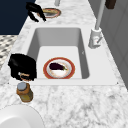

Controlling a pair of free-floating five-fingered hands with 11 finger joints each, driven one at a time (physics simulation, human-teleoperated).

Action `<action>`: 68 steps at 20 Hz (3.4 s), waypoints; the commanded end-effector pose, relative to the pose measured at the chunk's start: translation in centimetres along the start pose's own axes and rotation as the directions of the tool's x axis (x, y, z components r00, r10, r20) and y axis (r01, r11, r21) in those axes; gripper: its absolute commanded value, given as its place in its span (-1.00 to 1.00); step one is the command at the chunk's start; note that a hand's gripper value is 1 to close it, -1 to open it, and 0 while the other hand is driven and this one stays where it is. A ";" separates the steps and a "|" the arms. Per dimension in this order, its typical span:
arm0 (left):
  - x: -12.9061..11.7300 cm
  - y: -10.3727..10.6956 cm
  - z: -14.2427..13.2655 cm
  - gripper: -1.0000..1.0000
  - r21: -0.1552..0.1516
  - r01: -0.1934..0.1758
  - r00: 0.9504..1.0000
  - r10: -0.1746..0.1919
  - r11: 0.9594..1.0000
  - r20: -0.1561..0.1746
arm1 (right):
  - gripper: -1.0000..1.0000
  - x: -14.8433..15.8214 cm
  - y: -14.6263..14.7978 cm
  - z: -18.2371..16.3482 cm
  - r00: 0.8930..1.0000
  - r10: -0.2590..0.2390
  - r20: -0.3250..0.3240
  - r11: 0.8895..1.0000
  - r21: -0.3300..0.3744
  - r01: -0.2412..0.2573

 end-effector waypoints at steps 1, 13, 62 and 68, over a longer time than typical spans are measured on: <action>0.0 0.0 0.0 0.00 0.000 0.000 1.000 0.000 1.000 0.000 | 1.00 0.2 -2.7 0.6 0.997 -0.052 -0.048 0.999 -0.007 0.051; 0.0 0.0 0.0 0.00 0.000 0.000 1.000 0.000 1.000 0.000 | 1.00 -4.2 -9.6 5.5 0.998 -0.069 0.000 0.998 -0.010 0.069; 0.0 0.0 0.0 0.00 0.000 0.000 1.000 0.000 1.000 0.000 | -1.00 -26.4 7.4 1.5 0.994 -0.096 0.057 0.991 -0.093 0.101; 0.0 0.0 0.0 0.00 0.000 0.000 1.000 0.000 1.000 0.000 | -1.00 -26.5 5.2 3.5 0.990 -0.120 0.072 0.983 -0.129 0.128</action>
